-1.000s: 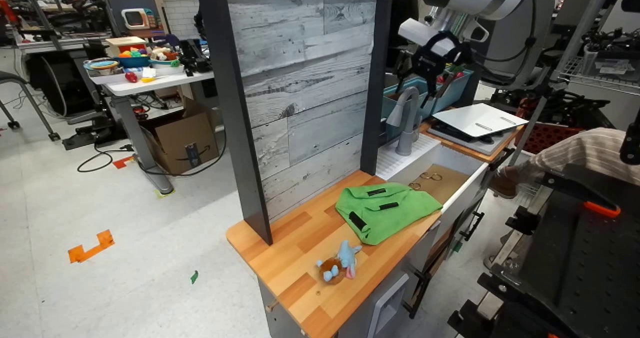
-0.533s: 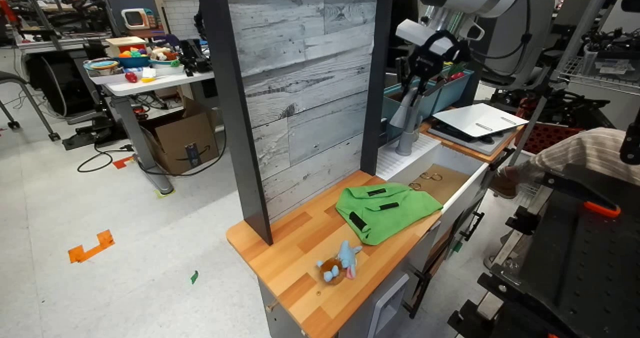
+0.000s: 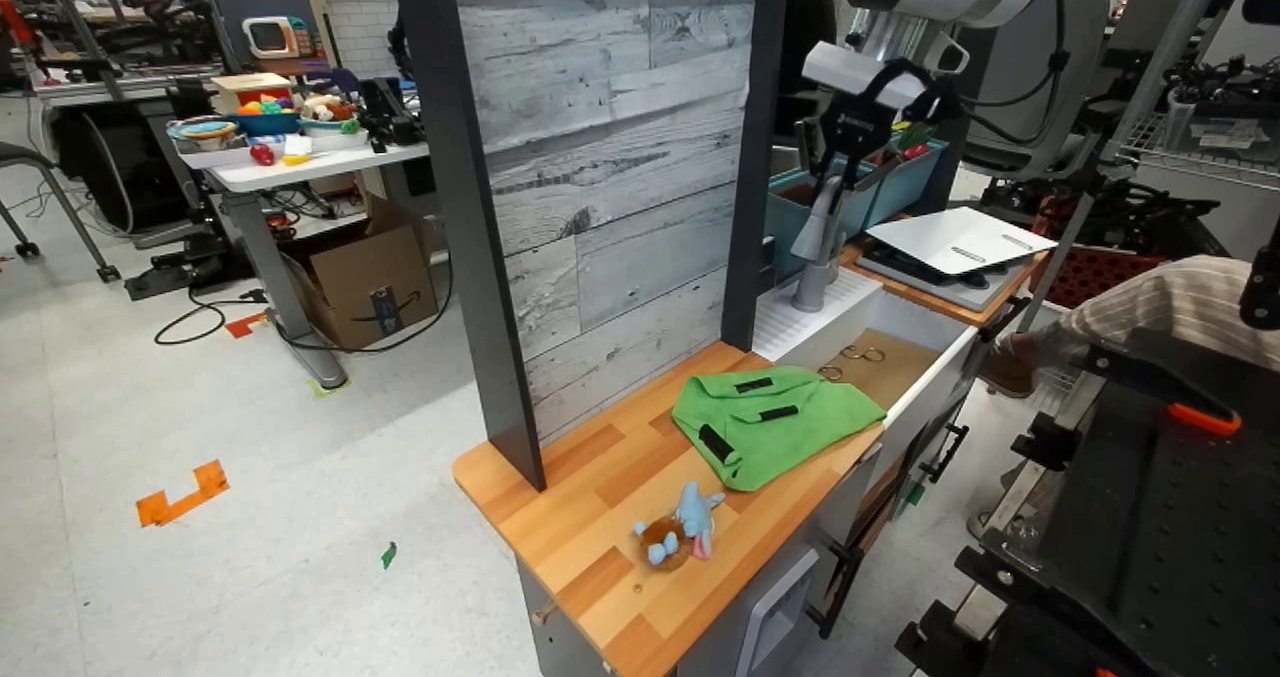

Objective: Move the tap faucet to the right

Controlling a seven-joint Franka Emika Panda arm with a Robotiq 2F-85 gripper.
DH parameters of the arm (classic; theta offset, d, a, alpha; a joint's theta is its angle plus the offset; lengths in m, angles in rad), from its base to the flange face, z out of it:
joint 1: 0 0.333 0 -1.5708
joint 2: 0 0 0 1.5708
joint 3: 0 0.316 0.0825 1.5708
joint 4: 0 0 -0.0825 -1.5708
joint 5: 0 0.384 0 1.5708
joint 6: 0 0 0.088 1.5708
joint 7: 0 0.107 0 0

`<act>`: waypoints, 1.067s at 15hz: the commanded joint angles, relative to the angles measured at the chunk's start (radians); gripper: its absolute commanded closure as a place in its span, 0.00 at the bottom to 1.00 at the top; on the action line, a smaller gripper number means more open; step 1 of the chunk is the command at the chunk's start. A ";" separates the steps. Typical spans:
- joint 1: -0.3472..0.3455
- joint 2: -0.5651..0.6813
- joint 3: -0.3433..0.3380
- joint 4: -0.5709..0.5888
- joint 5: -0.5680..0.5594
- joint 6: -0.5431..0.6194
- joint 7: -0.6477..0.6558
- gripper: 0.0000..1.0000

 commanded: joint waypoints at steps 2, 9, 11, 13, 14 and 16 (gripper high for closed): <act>-0.031 -0.097 -0.010 -0.117 -0.054 -0.107 -0.191 0.94; -0.018 -0.108 -0.070 -0.132 -0.156 -0.154 -0.357 0.94; -0.013 -0.115 -0.085 -0.146 -0.182 -0.154 -0.377 0.94; 0.005 -0.119 -0.113 -0.164 -0.210 -0.134 -0.358 0.94; 0.015 -0.117 -0.126 -0.169 -0.221 -0.120 -0.343 0.94; 0.037 -0.110 -0.152 -0.181 -0.231 -0.074 -0.311 0.94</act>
